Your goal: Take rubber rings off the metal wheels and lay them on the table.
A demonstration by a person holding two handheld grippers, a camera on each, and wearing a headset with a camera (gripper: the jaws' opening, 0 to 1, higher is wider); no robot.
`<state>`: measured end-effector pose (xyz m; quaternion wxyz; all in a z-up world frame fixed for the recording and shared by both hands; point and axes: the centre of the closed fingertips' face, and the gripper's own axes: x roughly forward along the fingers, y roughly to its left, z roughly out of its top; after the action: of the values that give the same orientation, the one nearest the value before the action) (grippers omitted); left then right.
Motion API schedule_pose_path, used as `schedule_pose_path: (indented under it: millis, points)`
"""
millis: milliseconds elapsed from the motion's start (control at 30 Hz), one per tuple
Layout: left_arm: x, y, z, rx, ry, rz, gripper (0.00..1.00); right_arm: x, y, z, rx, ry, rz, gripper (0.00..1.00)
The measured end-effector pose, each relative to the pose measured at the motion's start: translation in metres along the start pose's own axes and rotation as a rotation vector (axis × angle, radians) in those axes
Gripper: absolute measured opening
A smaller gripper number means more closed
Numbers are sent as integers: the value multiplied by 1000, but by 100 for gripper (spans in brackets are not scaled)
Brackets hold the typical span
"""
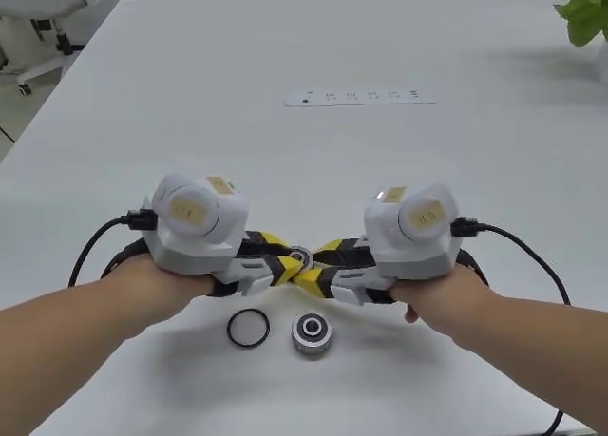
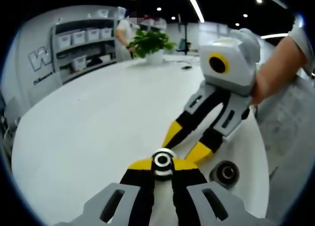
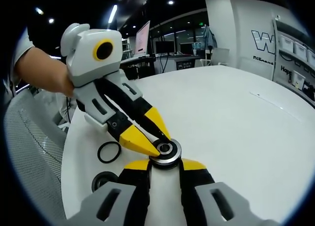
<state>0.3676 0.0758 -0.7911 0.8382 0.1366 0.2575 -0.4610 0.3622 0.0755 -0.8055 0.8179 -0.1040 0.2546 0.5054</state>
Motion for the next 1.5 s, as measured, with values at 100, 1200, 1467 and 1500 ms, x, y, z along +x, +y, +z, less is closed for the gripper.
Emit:
schedule_pose_path:
  millis: [100, 1200, 1467, 1500]
  points:
    - [0, 1, 0, -4, 1, 1, 12, -1, 0, -1, 9, 2, 3, 17]
    - [0, -1, -1, -6, -2, 7, 12, 3, 2, 6, -31, -15, 9, 23]
    - [0, -1, -1, -9, -3, 5, 12, -1, 1, 4, -20, -11, 13, 20]
    - [0, -1, -1, -10, -3, 5, 12, -2, 1, 4, -20, -10, 13, 20]
